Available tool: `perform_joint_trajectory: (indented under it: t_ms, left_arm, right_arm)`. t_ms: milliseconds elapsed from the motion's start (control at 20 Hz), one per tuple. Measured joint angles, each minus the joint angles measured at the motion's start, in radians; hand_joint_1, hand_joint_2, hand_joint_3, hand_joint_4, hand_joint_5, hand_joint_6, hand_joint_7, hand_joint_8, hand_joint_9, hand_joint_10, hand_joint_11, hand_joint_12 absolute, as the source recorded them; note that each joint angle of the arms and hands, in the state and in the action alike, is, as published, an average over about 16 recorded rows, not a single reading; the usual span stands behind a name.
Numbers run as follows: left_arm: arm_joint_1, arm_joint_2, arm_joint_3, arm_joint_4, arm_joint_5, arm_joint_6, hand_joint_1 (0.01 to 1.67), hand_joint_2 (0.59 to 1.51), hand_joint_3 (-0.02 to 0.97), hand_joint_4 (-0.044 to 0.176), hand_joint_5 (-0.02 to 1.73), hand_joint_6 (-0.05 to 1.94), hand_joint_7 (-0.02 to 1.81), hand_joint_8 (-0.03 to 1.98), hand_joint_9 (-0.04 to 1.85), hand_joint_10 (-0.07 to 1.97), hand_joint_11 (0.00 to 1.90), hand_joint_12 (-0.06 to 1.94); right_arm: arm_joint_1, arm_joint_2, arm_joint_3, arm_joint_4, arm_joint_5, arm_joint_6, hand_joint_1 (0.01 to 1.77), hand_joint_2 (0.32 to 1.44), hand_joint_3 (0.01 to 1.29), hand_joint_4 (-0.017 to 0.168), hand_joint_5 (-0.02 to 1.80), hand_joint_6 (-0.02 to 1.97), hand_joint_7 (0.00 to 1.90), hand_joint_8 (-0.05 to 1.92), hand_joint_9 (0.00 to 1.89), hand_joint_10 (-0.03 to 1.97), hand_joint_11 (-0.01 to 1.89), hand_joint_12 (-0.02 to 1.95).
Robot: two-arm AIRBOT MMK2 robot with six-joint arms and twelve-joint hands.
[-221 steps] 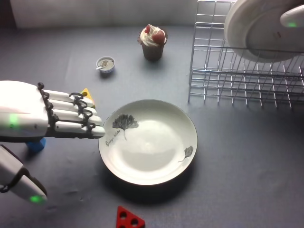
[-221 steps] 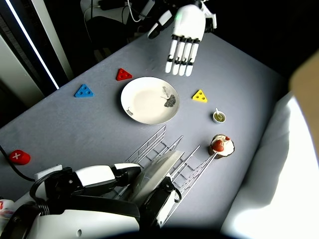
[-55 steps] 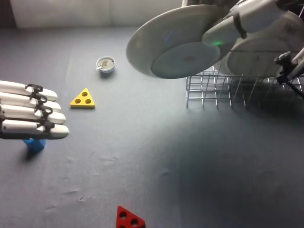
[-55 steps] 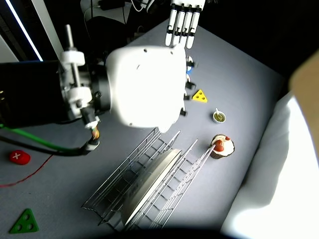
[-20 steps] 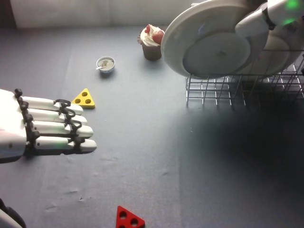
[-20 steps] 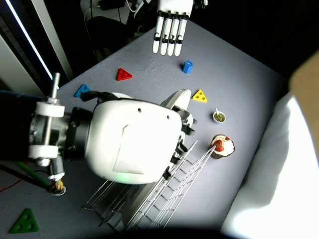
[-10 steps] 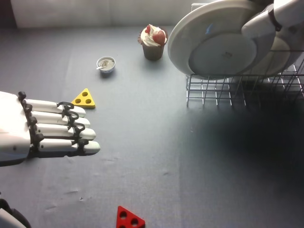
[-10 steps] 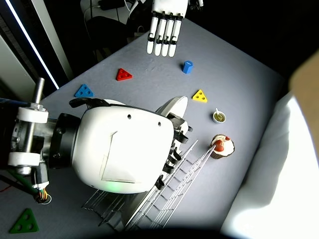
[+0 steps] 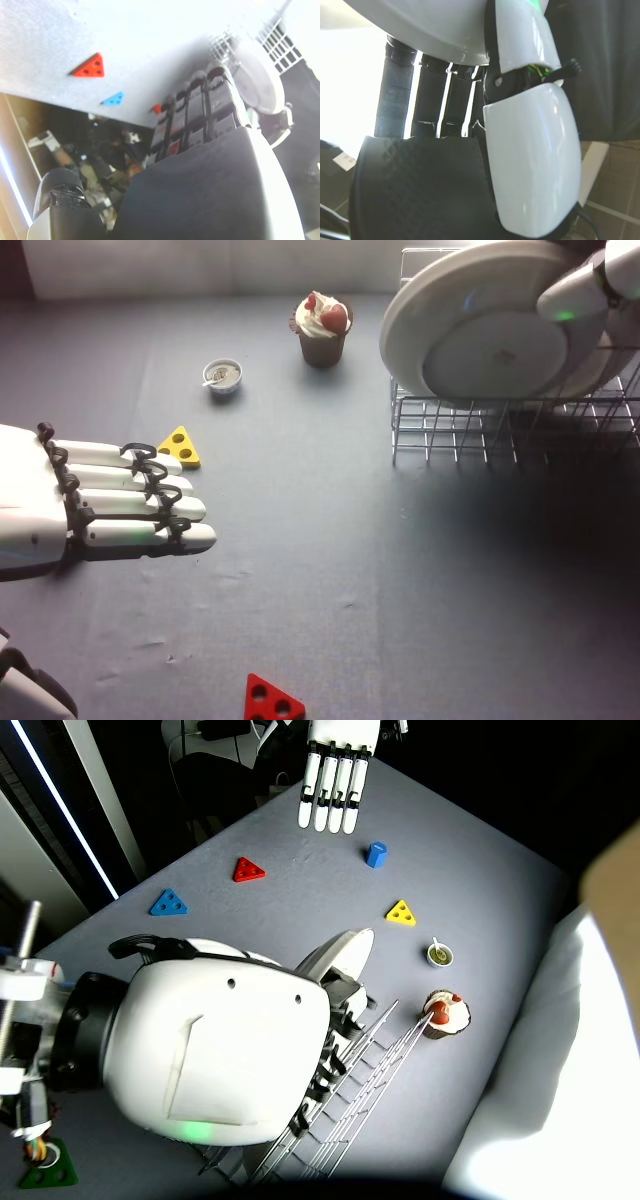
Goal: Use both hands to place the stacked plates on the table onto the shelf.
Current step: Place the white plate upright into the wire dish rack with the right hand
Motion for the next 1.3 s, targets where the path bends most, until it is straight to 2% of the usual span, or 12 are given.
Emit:
perform_joint_trajectory:
  t_ms: [250,500,750,1000,1300]
  left_arm:
    - [0.0,0.001,-0.002,-0.008,0.001,0.0,0.11,0.914,0.004,0.002,0.02,0.01,0.03,0.0,0.03,0.0,0.04,0.01]
    - [0.0,0.002,-0.003,-0.018,0.004,0.0,0.12,0.915,0.004,0.002,0.02,0.01,0.02,0.0,0.03,0.0,0.03,0.01]
    - [0.0,0.004,-0.005,-0.028,0.006,0.0,0.12,0.911,0.004,0.002,0.02,0.01,0.02,0.01,0.03,0.0,0.03,0.01]
    - [0.0,0.007,-0.006,-0.038,0.009,0.0,0.12,0.914,0.004,0.002,0.02,0.01,0.02,0.01,0.02,0.0,0.03,0.01]
    - [0.0,0.009,-0.007,-0.046,0.01,0.0,0.12,0.91,0.004,0.002,0.02,0.01,0.02,0.01,0.02,0.01,0.03,0.01]
  right_arm:
    - [-0.005,0.013,-0.012,0.003,-0.032,-0.001,1.48,0.94,0.01,-0.009,0.93,0.78,1.09,0.57,1.16,0.7,0.98,1.3]
    - [-0.009,0.027,-0.018,0.002,-0.048,-0.001,1.47,0.95,0.01,-0.009,0.92,0.8,1.09,0.61,1.13,0.78,1.06,0.95]
    - [-0.013,0.042,-0.017,-0.004,-0.044,-0.002,1.45,0.95,0.01,-0.009,0.92,0.82,1.13,0.57,1.15,0.77,1.17,0.56]
    - [-0.019,0.055,-0.015,-0.016,-0.03,-0.003,1.42,0.95,0.01,-0.008,0.92,0.83,1.17,0.57,1.17,0.56,1.27,0.19]
    - [-0.027,0.065,-0.014,-0.034,-0.005,-0.003,1.36,0.97,0.01,-0.006,0.93,0.84,1.15,0.39,1.2,0.22,1.3,0.08]
